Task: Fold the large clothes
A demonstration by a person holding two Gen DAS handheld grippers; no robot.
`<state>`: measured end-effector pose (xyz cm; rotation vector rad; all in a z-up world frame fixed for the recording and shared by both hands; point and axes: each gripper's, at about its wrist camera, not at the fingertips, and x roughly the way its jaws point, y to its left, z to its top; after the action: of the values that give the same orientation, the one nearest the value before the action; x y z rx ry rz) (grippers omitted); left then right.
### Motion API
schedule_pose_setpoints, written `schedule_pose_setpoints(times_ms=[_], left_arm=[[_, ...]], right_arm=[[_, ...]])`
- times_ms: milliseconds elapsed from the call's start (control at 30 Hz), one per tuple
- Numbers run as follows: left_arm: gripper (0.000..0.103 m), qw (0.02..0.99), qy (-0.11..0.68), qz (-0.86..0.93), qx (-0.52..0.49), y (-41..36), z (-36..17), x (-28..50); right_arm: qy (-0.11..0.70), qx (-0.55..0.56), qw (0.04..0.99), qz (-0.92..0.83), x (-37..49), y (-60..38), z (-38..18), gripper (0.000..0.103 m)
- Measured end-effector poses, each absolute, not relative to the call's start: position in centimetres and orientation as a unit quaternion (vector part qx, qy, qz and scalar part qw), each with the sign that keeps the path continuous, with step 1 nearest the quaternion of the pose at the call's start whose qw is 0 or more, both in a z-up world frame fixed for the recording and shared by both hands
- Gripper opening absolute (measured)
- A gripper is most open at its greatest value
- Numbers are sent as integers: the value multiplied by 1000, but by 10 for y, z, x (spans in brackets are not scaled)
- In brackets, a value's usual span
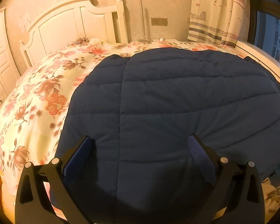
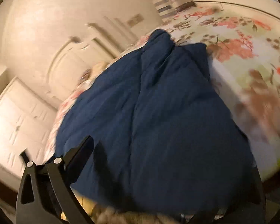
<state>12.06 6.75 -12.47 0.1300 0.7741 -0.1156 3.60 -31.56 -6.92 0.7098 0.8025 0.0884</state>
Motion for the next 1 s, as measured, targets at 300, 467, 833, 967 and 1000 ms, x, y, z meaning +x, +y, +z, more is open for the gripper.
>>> schedule_pose_setpoints(times_ms=[300, 467, 833, 967, 1000], left_arm=[[101, 924, 367, -79, 71, 5, -69, 187], [97, 888, 449, -28, 91, -42, -102, 293], [95, 892, 398, -159, 146, -34, -107, 114], [95, 891, 392, -186, 134, 5, -124, 59], [96, 891, 393, -195, 119, 19, -120, 52]], right_arm=[[264, 284, 921, 41, 10, -301, -38, 40], [236, 244, 939, 48, 3, -293, -15, 40], [181, 118, 973, 77, -1, -239, 50, 40], [156, 41, 980, 114, 2, -182, 77, 40], [148, 11, 980, 131, 3, -159, 86, 40]])
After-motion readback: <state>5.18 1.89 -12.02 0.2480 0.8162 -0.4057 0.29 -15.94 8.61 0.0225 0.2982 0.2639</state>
